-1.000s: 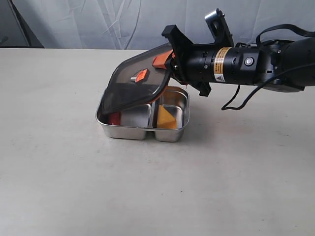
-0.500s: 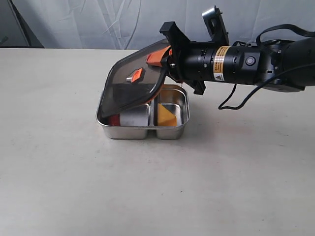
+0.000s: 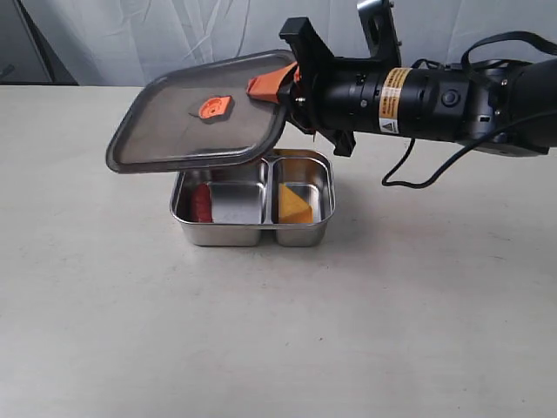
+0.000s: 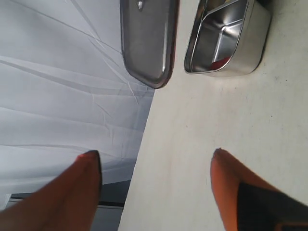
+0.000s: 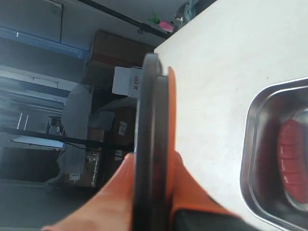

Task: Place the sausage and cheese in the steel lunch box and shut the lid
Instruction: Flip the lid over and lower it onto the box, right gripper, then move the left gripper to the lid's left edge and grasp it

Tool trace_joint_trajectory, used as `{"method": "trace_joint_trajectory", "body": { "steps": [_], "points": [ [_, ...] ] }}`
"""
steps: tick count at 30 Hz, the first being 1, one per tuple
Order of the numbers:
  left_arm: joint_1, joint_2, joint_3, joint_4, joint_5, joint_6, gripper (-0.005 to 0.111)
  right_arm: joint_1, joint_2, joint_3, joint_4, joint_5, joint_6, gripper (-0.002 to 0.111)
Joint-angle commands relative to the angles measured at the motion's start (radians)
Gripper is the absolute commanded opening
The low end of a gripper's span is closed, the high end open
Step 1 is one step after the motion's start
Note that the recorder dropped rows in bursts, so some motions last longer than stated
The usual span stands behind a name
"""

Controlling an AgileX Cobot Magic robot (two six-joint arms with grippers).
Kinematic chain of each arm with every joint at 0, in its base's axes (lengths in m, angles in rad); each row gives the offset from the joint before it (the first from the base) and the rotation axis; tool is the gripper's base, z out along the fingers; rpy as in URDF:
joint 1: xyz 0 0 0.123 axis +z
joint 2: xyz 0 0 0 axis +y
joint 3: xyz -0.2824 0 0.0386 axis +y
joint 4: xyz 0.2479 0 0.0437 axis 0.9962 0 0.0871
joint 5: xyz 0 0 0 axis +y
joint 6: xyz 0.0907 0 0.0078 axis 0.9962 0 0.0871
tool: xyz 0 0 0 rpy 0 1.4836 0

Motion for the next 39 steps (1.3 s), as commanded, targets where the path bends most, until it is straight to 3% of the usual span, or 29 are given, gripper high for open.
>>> {"method": "trace_joint_trajectory", "body": {
  "steps": [1,5,10,14,20,30,39],
  "points": [
    [-0.005,-0.003,-0.001,0.003,-0.008,-0.013,0.062,-0.005,-0.006,0.002,-0.069,0.092,0.002,-0.001],
    [-0.005,-0.003,-0.001,0.003,-0.008,-0.013,0.062,-0.064,0.026,0.002,-0.202,0.067,0.12,-0.001],
    [-0.005,-0.003,-0.001,0.003,-0.008,-0.013,0.062,-0.188,0.083,0.002,-0.222,-0.139,0.124,-0.001],
    [-0.005,-0.003,-0.001,0.003,-0.012,-0.013,0.062,-0.239,0.117,0.002,-0.269,-0.181,0.124,-0.001],
    [-0.005,-0.003,-0.001,0.003,-0.019,-0.017,0.062,-0.283,0.224,-0.049,-0.264,-0.502,0.124,-0.001],
    [0.009,-0.003,-0.001,0.003,-0.021,-0.016,0.062,-0.283,0.426,-0.192,-0.378,-0.506,0.124,-0.001],
    [0.018,-0.003,-0.001,0.001,-0.028,-0.017,0.062,-0.283,0.466,-0.201,-0.297,-0.506,0.076,-0.001]
  ]
}}
